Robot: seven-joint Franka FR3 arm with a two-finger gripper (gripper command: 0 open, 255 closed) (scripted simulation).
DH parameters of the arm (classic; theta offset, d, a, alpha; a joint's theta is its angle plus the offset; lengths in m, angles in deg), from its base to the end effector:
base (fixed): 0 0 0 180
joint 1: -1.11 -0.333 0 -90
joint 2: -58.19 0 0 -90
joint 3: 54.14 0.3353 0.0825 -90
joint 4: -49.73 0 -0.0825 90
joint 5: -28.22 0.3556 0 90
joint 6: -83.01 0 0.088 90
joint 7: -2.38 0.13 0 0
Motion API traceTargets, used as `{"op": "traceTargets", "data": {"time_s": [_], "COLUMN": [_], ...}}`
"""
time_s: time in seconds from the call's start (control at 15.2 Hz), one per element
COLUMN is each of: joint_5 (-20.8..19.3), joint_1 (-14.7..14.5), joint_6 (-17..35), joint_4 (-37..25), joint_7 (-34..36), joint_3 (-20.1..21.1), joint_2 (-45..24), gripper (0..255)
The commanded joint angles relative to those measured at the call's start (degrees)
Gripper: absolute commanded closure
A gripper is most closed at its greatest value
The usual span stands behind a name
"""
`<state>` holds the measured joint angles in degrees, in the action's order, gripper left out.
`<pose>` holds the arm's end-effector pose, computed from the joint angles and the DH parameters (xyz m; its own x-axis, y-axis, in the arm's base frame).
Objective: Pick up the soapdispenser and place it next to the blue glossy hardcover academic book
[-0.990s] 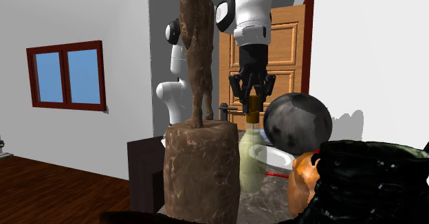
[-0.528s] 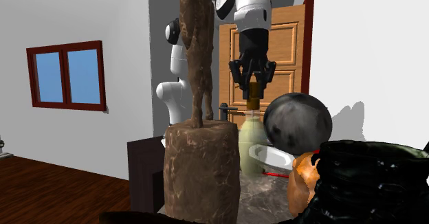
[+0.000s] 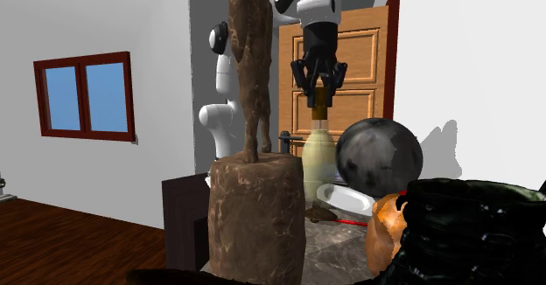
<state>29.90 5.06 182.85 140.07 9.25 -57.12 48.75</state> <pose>0.5853 -0.0656 0.5414 0.9701 -0.2427 -0.0012 -0.2427 -0.9699 -0.0204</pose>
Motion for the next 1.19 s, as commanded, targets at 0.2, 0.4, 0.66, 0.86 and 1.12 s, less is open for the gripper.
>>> {"op": "traceTargets", "data": {"time_s": [0.2, 0.4, 0.66, 0.86, 1.12], "joint_5": [-0.5, -0.6, -0.3, 0.2, 1.3], "joint_1": [-2.1, -3.2, -4.7, -5.8, -7.3], "joint_6": [-1.3, -2.5, -4.8, -6.9, -10.0], "joint_4": [7.6, 11.3, 15.1, 17.2, 18.9], "joint_7": [3.7, 6.2, 9.5, 12.1, 15.8], "joint_3": [1.6, 2.8, 4.7, 6.2, 8.5], "joint_2": [9.0, 14.0, 20.1, 24.3, 29.3], "gripper": [255, 255, 255, 255, 255]}}
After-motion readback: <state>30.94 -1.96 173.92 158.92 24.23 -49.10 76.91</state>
